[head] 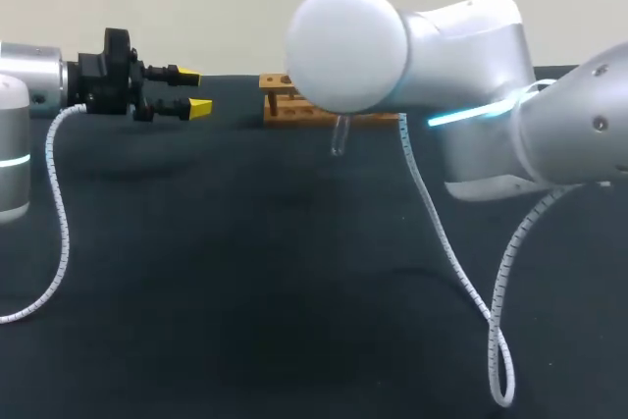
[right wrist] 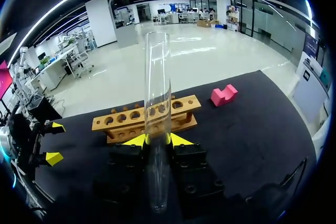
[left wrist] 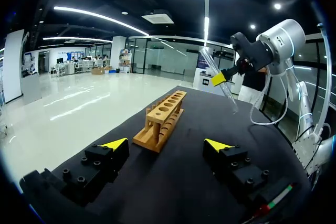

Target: Grasp the test tube, adjust it, and insert it.

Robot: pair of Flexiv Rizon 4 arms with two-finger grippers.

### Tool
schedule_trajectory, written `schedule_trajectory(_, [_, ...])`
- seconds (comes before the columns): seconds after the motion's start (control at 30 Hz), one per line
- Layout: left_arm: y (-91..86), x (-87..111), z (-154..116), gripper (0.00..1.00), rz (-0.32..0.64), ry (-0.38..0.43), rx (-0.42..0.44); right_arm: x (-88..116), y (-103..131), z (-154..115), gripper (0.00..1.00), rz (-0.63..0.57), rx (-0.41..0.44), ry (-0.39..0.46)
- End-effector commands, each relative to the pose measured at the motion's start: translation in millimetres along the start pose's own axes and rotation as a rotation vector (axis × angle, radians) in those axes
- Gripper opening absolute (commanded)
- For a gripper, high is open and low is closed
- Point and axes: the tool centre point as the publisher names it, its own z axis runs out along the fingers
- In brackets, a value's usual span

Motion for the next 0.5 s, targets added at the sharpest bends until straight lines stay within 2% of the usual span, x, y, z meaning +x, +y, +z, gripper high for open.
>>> schedule_trajectory(0.03, [-1.0,1.3,-1,1.00,0.003,-0.004,-0.002,1,0,-2,0.00,0.001,0.001,-0.005])
schedule_trajectory(0.3, [-1.0,1.3,-1,1.00,0.003,-0.004,-0.002,1,0,-2,0.00,0.001,0.001,-0.005])
schedule_trajectory(0.5, [-1.0,1.3,-1,1.00,0.003,-0.004,-0.002,-20,2,13,0.00,0.040,0.028,-0.182])
